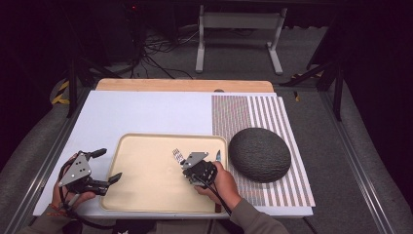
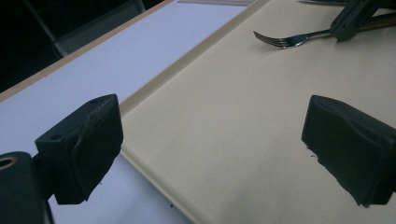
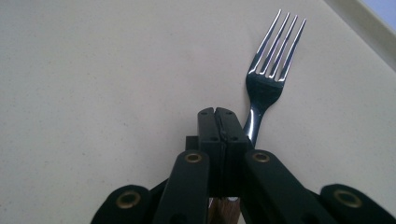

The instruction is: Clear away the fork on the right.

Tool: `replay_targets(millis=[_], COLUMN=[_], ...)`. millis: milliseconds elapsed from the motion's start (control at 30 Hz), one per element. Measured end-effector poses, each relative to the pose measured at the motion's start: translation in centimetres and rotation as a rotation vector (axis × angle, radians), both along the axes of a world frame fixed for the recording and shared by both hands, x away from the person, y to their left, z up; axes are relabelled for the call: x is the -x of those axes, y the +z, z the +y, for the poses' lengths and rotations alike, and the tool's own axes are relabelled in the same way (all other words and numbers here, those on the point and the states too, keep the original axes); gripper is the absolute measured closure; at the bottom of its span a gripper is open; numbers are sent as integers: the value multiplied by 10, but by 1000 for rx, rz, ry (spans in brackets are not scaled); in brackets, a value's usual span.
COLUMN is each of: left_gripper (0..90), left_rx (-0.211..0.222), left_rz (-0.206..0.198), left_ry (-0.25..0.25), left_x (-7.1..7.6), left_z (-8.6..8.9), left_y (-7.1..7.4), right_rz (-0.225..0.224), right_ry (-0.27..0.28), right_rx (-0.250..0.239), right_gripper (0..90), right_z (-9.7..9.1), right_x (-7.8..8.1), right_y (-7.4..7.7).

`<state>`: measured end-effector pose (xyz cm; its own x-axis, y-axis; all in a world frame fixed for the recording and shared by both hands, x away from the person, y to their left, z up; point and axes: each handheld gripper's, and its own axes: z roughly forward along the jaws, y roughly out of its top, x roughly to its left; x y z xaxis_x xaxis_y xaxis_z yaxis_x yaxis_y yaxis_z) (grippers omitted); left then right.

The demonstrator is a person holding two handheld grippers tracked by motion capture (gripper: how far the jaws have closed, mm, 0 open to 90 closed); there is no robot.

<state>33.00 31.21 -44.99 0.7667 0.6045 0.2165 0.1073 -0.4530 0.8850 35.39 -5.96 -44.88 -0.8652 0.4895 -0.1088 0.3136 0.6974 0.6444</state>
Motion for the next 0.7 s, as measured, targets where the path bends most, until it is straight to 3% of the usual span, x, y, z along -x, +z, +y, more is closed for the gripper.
replay_targets(millis=[400,600,700], left_gripper=[63,63,63], left_rx=[4,4,5], left_rz=[-1,-2,-1], left_ry=[-2,-2,0], left_x=[0,0,0], left_z=[-1,-1,-1], left_y=[0,0,0], right_rz=[17,29,14], right_ry=[-50,-51,-47], right_rx=[-3,0,2], right_gripper=[898,895,900], right_z=[-22,-30,-34], right_x=[3,7,10], right_y=[1,2,2])
